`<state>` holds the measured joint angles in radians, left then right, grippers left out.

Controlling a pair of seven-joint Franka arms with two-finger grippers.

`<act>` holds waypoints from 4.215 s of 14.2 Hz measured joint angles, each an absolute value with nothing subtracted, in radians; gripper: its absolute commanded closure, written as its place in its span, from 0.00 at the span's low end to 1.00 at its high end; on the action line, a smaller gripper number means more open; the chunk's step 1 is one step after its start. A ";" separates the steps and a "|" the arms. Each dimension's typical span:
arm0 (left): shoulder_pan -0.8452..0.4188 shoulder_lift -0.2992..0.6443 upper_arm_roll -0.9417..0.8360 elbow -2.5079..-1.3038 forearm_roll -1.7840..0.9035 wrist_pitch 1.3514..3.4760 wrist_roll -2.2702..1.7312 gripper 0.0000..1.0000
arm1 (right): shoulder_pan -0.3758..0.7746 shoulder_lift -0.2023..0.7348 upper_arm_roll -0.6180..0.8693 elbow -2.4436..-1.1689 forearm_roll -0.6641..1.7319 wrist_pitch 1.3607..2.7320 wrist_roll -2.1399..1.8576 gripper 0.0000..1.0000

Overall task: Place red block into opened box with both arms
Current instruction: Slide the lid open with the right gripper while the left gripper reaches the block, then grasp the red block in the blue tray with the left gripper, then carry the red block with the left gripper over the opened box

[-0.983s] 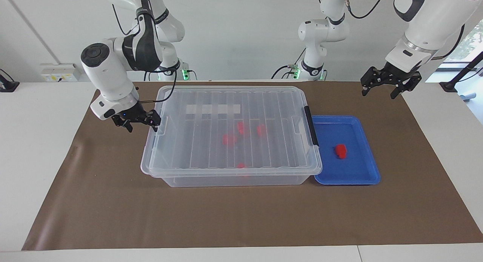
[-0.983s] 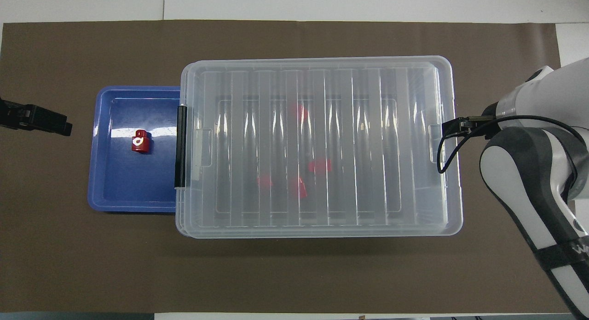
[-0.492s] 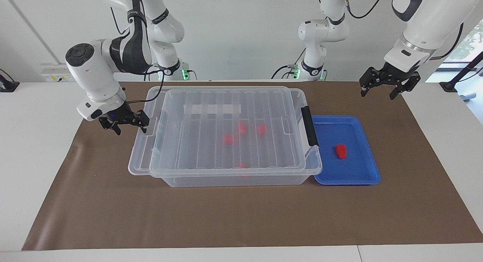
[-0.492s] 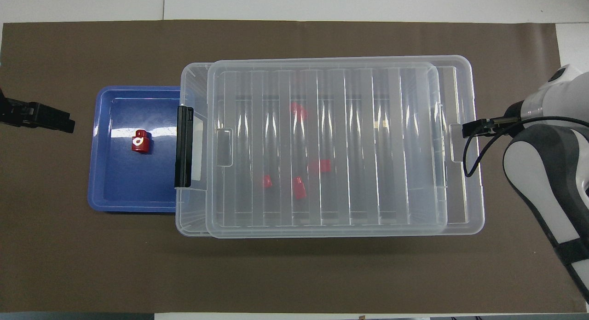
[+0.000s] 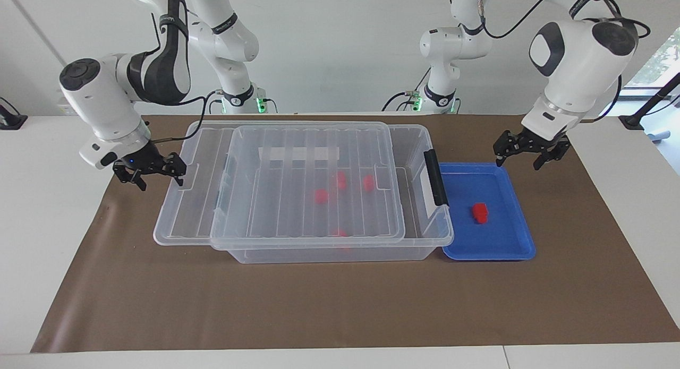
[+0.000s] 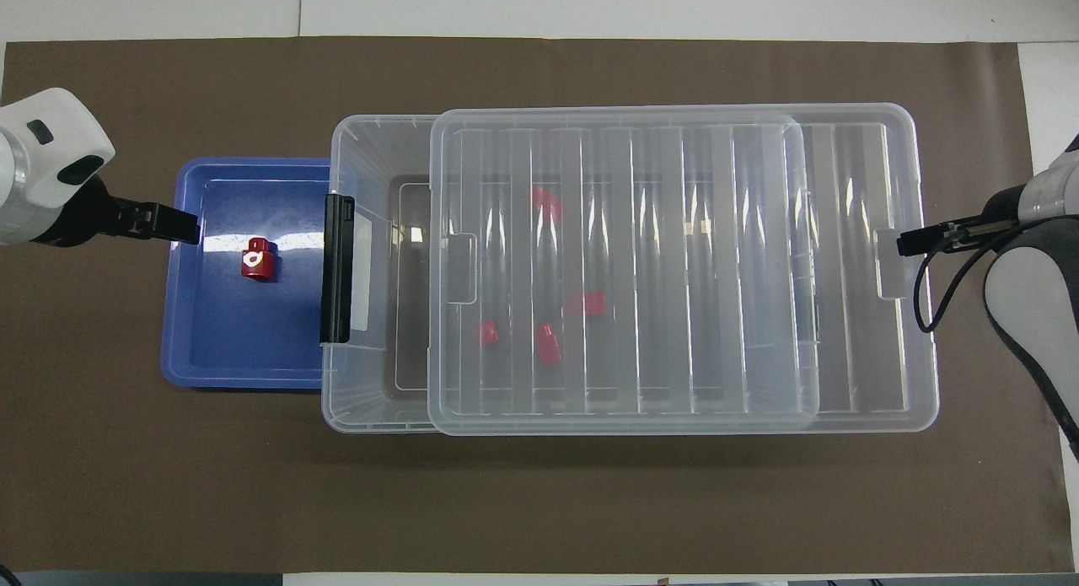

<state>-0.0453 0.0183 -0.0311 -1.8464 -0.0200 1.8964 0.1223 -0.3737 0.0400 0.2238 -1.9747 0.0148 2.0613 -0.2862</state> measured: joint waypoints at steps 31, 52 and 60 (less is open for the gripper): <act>-0.051 0.202 -0.039 -2.178 -0.020 2.469 0.074 1.00 | -0.558 0.040 0.221 -1.959 -0.009 2.078 -0.562 0.00; -0.433 0.140 -0.099 -1.890 0.068 2.171 -0.536 1.00 | -0.214 -0.069 0.243 -1.624 0.005 1.540 0.001 0.00; -0.446 0.338 -0.097 -1.868 0.181 2.324 -0.633 1.00 | -0.193 -0.069 0.246 -1.625 0.036 1.537 0.050 0.00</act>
<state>-0.4460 0.3381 -0.0966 -1.8682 0.1813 2.3239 -0.6332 -0.1932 -0.0687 0.2456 -1.6247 0.0360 1.5369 0.0498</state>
